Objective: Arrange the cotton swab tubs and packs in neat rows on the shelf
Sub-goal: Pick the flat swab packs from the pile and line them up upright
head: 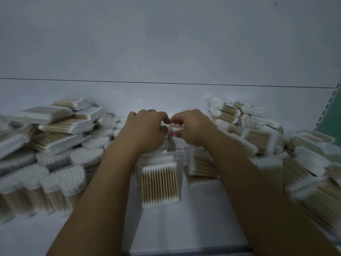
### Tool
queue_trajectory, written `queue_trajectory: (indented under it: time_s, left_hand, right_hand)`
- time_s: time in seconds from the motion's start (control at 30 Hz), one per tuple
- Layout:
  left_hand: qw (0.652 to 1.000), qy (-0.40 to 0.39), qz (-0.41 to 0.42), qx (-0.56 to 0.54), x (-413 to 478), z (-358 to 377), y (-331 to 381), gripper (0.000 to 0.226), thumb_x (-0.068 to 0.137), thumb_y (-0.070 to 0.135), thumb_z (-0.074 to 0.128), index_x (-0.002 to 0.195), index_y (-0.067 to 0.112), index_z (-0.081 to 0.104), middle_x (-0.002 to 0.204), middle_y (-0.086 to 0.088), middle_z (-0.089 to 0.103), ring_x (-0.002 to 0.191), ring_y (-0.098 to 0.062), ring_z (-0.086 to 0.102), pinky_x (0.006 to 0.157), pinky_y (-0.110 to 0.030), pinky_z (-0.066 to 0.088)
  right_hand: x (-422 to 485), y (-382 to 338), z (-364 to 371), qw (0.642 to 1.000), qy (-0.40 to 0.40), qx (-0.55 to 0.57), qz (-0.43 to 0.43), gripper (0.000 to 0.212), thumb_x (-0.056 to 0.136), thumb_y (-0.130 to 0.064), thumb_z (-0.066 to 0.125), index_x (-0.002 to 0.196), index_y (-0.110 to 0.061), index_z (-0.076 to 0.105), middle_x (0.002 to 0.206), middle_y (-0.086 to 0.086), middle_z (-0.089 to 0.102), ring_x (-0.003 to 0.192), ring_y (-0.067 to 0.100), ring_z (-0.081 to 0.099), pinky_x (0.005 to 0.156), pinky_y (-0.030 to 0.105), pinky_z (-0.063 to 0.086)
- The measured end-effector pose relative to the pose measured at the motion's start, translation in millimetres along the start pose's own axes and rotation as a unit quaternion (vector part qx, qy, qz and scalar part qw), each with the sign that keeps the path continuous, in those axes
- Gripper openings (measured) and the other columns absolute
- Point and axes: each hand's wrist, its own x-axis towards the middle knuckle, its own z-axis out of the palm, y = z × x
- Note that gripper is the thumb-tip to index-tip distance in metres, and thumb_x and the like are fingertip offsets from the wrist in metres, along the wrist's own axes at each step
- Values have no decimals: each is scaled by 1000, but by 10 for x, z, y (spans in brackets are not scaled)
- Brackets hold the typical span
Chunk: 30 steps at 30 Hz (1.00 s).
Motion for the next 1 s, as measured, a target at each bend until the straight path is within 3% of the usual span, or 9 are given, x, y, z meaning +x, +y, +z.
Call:
queue_trajectory:
  time_s: [0.1, 0.23, 0.33, 0.57, 0.83, 1.0]
  left_hand:
    - [1000, -4, 3, 3, -4, 2, 3, 29, 100, 31, 44, 128, 31, 54, 121, 3, 60, 116, -21, 50, 101, -40, 29]
    - [1000, 0, 6, 8, -1, 3, 32, 28, 100, 32, 45, 126, 30, 55, 120, 3, 61, 115, -20, 51, 101, -40, 29]
    - [1000, 4, 4, 16, 3, 11, 16, 28, 100, 34, 45, 126, 30, 55, 120, 2, 61, 115, -21, 51, 101, -40, 29]
    - [1000, 6, 6, 12, 0, 28, -1, 29, 100, 35, 45, 126, 30, 55, 119, 4, 62, 114, -20, 52, 102, -41, 29]
    - [1000, 10, 13, 13, 6, 59, -2, 28, 99, 37, 46, 126, 31, 55, 118, 5, 63, 114, -20, 51, 99, -40, 29]
    - [1000, 19, 17, 10, 1, 54, 2, 28, 99, 36, 46, 125, 32, 56, 117, 6, 62, 114, -19, 51, 100, -40, 28]
  right_hand:
    - [-8, 19, -3, 999, 0, -36, 12, 60, 86, -26, 71, 141, -27, 46, 138, 1, 50, 125, 21, 46, 103, 36, 37]
    - [-124, 121, -105, 996, 56, -56, 37, 38, 86, -32, 70, 122, -27, 60, 121, -2, 57, 110, 19, 53, 88, 31, 41]
    - [-151, 92, -89, 995, 5, -95, 34, 25, 88, -36, 67, 112, -29, 65, 115, -4, 59, 108, 17, 54, 80, 28, 37]
    - [-122, 78, 23, 995, -71, -51, 45, 39, 89, -28, 68, 127, -18, 63, 129, 2, 55, 116, 21, 56, 99, 35, 47]
    - [-139, 74, 45, 996, -77, -43, 30, 44, 89, -31, 68, 131, -24, 60, 132, 1, 47, 118, 23, 53, 99, 37, 46]
    - [-160, 32, 34, 995, -86, -45, 19, 29, 92, -37, 62, 121, -33, 67, 138, 5, 39, 122, 23, 50, 95, 32, 40]
